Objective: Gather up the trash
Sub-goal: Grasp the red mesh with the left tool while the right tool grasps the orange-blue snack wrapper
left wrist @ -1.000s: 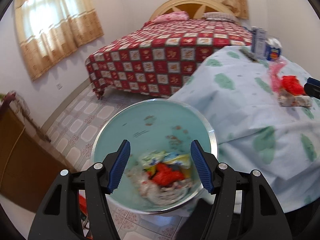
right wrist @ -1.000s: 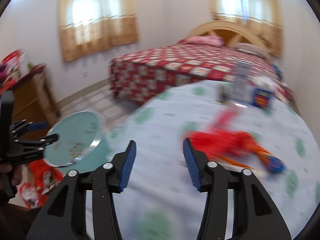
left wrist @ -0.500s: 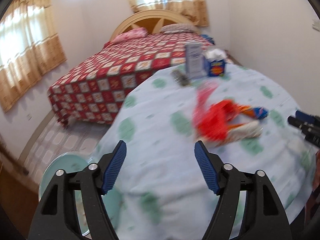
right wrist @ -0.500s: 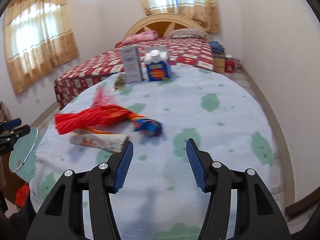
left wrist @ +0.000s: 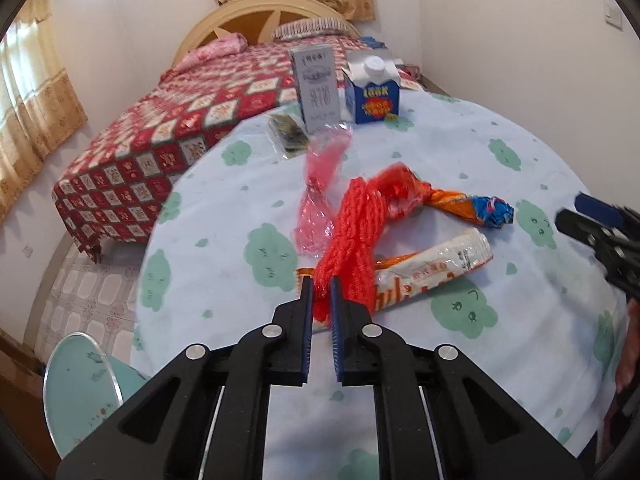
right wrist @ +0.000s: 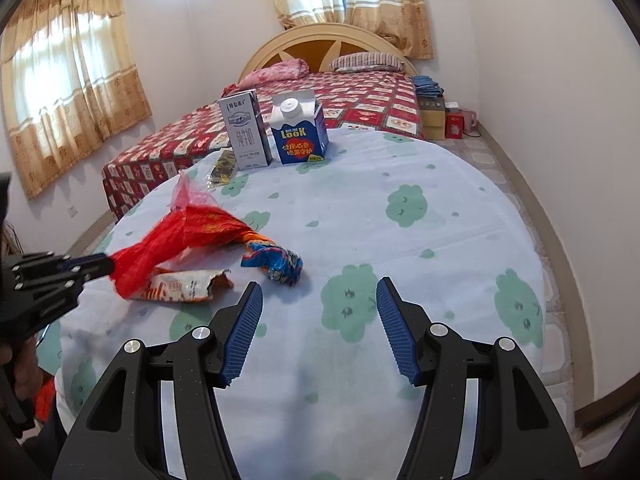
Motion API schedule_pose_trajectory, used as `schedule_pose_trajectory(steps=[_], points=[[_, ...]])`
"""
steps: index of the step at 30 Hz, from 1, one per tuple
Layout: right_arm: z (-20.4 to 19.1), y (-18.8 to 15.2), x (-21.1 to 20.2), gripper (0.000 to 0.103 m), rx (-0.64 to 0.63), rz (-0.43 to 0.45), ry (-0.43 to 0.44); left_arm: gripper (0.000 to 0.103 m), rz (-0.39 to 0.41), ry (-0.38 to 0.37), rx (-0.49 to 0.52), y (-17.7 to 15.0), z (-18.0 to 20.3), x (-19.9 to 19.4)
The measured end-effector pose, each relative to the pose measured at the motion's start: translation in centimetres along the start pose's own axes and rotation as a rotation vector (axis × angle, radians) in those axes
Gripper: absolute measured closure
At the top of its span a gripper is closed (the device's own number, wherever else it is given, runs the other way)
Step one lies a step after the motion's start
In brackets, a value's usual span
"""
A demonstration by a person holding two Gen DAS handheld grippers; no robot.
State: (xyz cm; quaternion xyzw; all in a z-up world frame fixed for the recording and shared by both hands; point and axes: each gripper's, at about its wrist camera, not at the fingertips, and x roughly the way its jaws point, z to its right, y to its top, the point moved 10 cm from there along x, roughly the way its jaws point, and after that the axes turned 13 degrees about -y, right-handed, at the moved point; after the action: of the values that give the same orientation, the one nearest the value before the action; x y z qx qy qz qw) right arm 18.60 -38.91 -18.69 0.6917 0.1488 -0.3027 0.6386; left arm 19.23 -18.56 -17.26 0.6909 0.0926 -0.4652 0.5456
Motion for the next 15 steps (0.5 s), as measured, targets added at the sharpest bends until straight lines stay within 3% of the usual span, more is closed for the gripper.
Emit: schedule_pose_trajectory(steps=[7, 13, 15], points=[[-2.6, 1.8, 2.8, 0.044, -0.079, -0.071, -0.009, 0.095, 0.091, -0.006, 0.017, 1.2, -0.8, -4.7], [-4.6, 1.2, 5.9, 0.045, -0.143, -0.173, 0.015, 0.095, 0.131, 0.040, -0.007, 0.2, -4.3, -7.8], [-5.2, 0.4, 6.8, 0.055, -0.156, -0.221, 0.039, 0.095, 0.125, 0.062, -0.027, -0.6, -5.8, -8.3]])
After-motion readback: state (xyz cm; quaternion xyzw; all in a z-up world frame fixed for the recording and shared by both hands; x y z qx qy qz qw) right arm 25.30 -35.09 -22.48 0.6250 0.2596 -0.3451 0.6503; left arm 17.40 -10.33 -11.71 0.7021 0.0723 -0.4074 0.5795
